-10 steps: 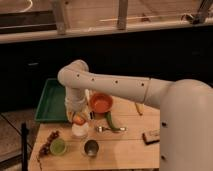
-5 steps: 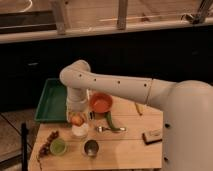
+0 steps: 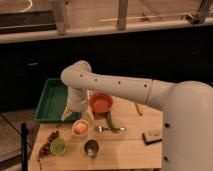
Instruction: Place apple in paper cup
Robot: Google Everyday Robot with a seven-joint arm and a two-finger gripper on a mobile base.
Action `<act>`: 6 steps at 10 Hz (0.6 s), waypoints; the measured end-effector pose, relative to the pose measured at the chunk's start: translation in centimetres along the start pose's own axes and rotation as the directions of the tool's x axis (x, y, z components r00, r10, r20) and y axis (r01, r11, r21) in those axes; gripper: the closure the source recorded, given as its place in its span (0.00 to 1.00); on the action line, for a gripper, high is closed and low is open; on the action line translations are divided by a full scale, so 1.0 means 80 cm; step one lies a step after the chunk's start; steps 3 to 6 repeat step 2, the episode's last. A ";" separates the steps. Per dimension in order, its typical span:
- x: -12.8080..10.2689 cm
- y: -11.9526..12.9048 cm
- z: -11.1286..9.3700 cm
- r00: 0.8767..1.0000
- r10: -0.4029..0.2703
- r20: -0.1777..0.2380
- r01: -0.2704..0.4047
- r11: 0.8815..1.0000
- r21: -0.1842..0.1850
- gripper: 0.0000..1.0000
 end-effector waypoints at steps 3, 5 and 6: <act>0.001 0.000 0.000 1.000 -0.005 0.007 0.004 1.000 0.015 0.20; 0.001 0.000 0.000 1.000 -0.005 0.007 0.004 1.000 0.015 0.20; 0.001 0.000 0.000 1.000 -0.005 0.007 0.004 1.000 0.015 0.20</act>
